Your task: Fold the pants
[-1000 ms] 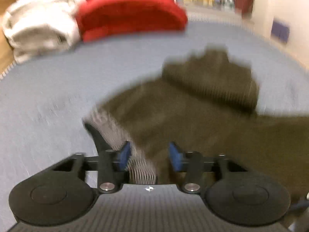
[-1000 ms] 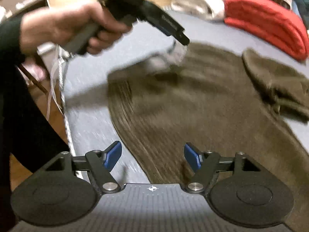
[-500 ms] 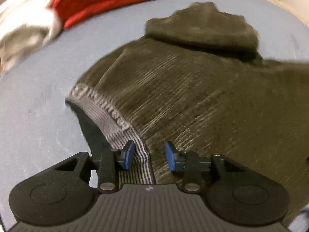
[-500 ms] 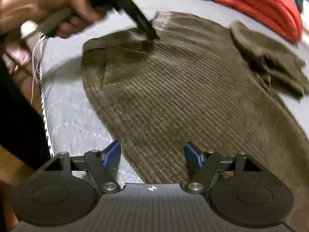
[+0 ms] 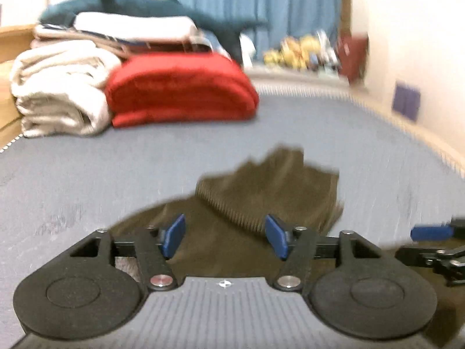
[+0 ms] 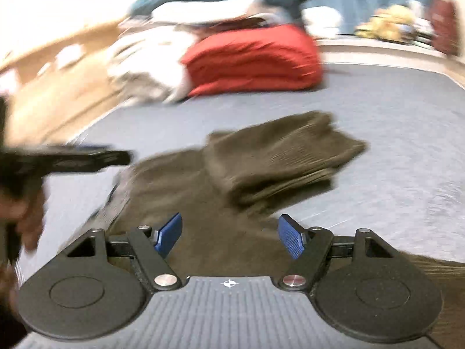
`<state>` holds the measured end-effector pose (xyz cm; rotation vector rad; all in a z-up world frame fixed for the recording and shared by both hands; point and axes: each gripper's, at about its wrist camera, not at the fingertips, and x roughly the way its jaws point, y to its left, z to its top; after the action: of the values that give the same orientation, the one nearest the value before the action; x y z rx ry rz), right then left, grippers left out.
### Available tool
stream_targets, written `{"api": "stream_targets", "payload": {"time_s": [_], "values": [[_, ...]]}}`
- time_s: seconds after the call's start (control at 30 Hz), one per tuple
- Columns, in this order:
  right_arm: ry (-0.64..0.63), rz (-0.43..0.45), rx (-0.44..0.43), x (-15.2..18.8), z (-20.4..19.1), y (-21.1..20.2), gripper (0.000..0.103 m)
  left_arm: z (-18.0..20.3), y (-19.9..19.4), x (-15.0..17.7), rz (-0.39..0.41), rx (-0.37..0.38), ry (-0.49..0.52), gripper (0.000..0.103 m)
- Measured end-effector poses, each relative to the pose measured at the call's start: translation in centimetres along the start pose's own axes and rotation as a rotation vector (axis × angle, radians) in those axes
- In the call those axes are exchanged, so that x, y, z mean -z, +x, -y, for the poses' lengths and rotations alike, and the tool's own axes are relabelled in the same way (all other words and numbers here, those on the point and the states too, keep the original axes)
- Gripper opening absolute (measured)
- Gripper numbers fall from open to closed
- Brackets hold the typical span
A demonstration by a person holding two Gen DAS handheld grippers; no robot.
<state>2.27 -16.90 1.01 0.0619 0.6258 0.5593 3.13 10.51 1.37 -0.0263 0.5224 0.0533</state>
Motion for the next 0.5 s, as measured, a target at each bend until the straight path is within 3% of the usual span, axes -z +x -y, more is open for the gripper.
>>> {"api": "stream_targets", "payload": {"time_s": [0.1,0.2,0.23,0.27,0.33,0.4,0.5], "values": [[0.074,0.061,0.081,-1.5,2.6,-0.3,0.075,0.9,0.1,-1.6,0.03,-0.004,-0.062,0.068],[0.128,0.094,0.141,-2.2,5.1,0.2,0.075,1.6,1.3,-2.7,-0.014,-0.011,-0.128,0.066],[0.145,0.095,0.169,-2.2,6.0,0.8,0.075,1.6,1.9,-3.0,-0.041,-0.04,-0.162,0.057],[0.165,0.096,0.198,-2.4,6.7,1.0,0.075,1.5,2.5,-3.2,-0.071,-0.052,-0.196,0.04],[0.22,0.1,0.259,-2.6,8.5,1.8,0.075,0.4,4.2,-3.3,-0.134,-0.031,-0.283,0.023],[0.27,0.088,0.292,-2.6,10.2,2.7,0.075,-0.3,5.7,-3.4,-0.165,-0.013,-0.341,0.021],[0.369,0.056,0.316,-2.1,12.6,4.7,0.073,-0.9,7.7,-3.0,-0.163,-0.026,-0.339,0.02]]}}
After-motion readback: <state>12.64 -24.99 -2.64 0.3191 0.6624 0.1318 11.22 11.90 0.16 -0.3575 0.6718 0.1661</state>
